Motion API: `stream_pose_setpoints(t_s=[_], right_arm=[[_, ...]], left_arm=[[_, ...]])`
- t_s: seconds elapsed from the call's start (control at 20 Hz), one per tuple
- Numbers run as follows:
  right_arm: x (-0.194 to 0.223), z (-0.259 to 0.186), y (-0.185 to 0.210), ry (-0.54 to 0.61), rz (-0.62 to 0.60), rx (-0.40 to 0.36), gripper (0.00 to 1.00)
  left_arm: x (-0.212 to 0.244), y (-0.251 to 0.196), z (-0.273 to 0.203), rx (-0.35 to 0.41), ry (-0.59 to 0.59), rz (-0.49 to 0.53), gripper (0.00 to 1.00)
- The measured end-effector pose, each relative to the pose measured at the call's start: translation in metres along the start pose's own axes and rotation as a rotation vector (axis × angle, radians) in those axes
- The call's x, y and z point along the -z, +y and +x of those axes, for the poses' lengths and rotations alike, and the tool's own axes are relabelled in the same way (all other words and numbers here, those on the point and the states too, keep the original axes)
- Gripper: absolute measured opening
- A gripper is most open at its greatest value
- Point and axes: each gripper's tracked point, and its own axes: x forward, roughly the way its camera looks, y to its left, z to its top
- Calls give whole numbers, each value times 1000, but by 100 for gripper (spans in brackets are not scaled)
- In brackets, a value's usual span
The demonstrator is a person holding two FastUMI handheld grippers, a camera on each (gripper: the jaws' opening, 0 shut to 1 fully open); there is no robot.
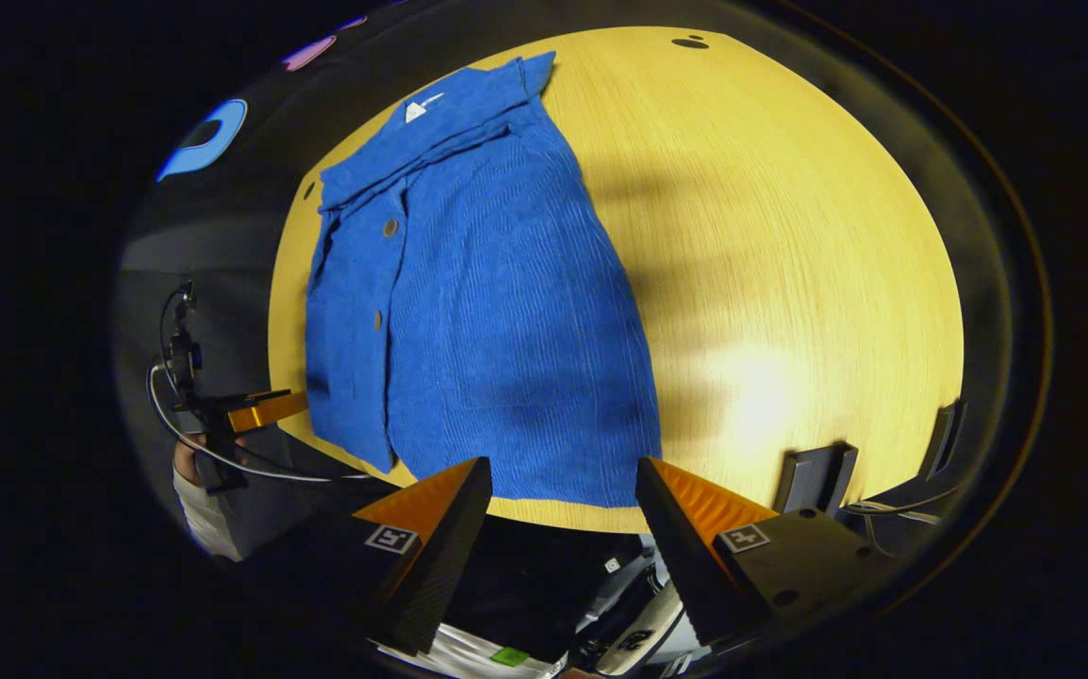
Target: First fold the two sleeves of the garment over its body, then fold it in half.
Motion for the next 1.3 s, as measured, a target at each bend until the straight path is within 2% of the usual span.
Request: stream_pose_setpoints(t_s=[0.15,0.2,0.3,0.45,0.7,0.9,1.05,1.15,1.2,1.25,1.3], right_arm=[[4,10,-5,11,7,53,99],[4,13,-13,12,9,92,99],[6,15,-26,11,9,153,99],[11,15,-37,19,-4,197,100],[15,23,-39,27,-29,229,99],[15,33,-49,49,-76,290,100],[18,44,-44,62,-66,283,99],[26,52,-45,85,-68,306,99],[19,55,-40,53,-49,307,82],[24,55,-37,74,-32,301,99],[24,54,-35,62,-32,296,99]], left_arm=[[23,27,14,-67,55,13,84],[28,30,18,-74,72,9,84],[35,23,23,-25,112,-9,84],[38,25,29,-26,124,-6,84],[34,27,40,-47,121,13,84],[34,27,45,-39,124,34,83],[37,24,49,-17,114,45,82],[36,24,51,-12,87,52,82],[35,24,52,-12,73,67,80],[34,23,51,-11,59,84,82],[35,20,53,-8,44,118,84]])
